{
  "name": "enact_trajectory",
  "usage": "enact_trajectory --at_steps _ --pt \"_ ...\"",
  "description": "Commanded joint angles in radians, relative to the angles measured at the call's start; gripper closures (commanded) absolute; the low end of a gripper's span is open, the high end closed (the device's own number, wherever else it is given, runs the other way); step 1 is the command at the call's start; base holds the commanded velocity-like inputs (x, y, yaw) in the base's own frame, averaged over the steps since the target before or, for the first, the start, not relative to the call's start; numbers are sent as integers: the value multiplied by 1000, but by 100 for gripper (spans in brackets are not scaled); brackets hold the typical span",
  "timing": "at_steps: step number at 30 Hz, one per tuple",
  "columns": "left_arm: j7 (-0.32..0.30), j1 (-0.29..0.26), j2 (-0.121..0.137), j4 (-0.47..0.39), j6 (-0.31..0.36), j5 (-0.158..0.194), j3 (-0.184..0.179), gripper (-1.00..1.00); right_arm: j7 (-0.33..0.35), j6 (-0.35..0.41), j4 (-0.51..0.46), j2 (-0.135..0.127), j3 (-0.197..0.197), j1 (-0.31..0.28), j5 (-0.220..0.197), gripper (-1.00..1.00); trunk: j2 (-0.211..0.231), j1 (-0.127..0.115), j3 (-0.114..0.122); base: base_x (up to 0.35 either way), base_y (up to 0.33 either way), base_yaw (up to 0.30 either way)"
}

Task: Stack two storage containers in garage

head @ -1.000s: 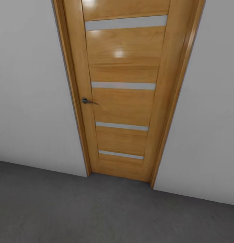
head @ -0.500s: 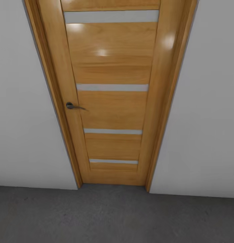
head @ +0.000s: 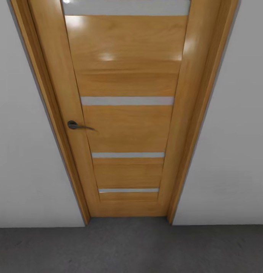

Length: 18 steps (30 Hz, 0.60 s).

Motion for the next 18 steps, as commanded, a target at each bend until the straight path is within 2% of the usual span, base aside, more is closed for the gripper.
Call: enact_trajectory --at_steps 1,18 --pt "0 1 0 -2 -1 0 1 -100 1 -3 1 0 0 -1 5 -100 0 1 -2 291 189 -3" --pt "0 1 -1 -2 -1 0 1 -100 1 -3 1 0 1 -1 5 -100 0 1 -9 301 149 0"
